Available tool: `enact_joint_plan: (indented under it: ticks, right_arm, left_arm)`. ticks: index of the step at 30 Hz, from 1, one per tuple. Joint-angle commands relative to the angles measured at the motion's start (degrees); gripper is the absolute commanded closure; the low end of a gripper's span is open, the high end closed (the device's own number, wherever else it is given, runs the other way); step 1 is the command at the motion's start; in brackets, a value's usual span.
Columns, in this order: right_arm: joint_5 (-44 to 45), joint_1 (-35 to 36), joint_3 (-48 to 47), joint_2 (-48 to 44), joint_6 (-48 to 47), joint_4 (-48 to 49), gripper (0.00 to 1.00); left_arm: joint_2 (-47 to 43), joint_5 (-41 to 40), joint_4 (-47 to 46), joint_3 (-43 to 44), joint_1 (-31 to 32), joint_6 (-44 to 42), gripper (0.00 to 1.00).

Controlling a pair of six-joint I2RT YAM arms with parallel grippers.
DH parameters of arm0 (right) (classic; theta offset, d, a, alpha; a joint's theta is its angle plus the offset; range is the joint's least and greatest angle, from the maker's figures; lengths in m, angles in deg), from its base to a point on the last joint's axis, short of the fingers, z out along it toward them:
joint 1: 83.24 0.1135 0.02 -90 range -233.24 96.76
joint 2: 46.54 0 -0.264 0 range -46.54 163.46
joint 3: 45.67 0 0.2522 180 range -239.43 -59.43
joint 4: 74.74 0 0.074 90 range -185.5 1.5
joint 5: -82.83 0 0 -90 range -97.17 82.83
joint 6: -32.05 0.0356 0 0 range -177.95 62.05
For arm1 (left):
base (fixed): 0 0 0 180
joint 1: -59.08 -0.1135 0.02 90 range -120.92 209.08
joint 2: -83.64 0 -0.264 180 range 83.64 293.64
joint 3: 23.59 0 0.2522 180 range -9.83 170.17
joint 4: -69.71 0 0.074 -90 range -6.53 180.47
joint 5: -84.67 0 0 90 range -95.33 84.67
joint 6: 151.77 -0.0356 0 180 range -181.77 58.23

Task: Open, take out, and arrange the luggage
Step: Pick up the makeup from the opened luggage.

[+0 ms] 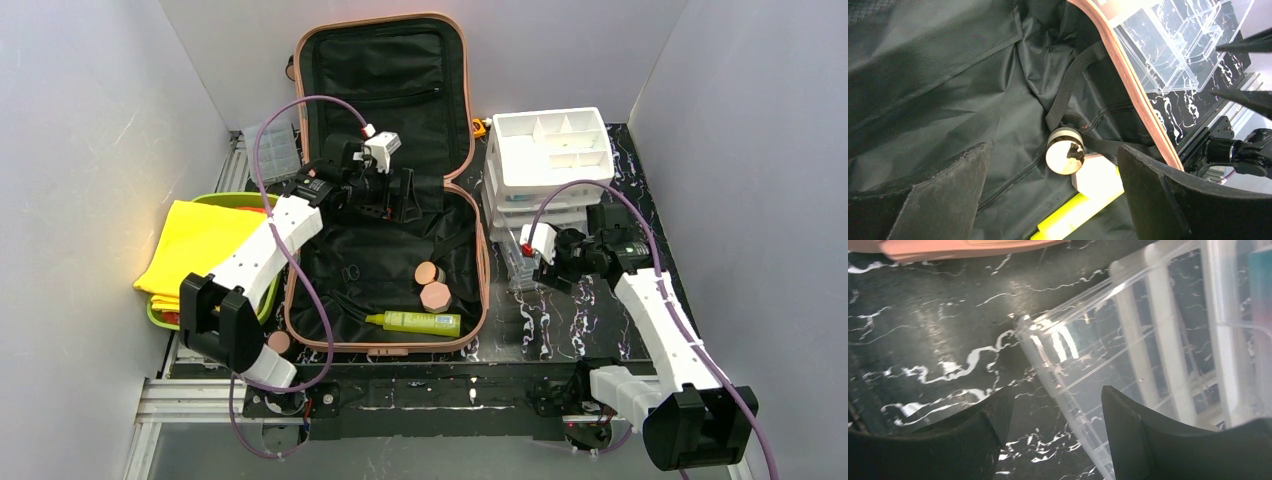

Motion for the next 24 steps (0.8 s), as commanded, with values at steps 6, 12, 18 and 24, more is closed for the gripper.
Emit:
enact_joint_plan:
  ticks: [6, 12, 18, 24]
  right_arm:
    - [1.2, 0.2, 3.3, 1.2, 12.6, 22.4, 0.29]
    - [1.4, 0.9, 4.5, 1.7, 16.7, 26.3, 0.30]
    - [1.6, 1.7, 4.1, 2.7, 17.4, 26.2, 0.30]
    - [1.4, 3.8, 3.6, 4.6, 18.6, 26.1, 0.24]
  left_arm:
    - [-2.3, 3.5, -3.8, -2.0, -1.1, -0.8, 0.02]
    - [-1.3, 4.8, -5.0, -3.1, -1.2, 0.5, 0.02]
    - [-0.6, 6.8, -5.8, -5.2, -1.2, 0.1, 0.02]
    - [3.2, 10.9, -2.3, -4.7, -0.7, -3.8, 0.02]
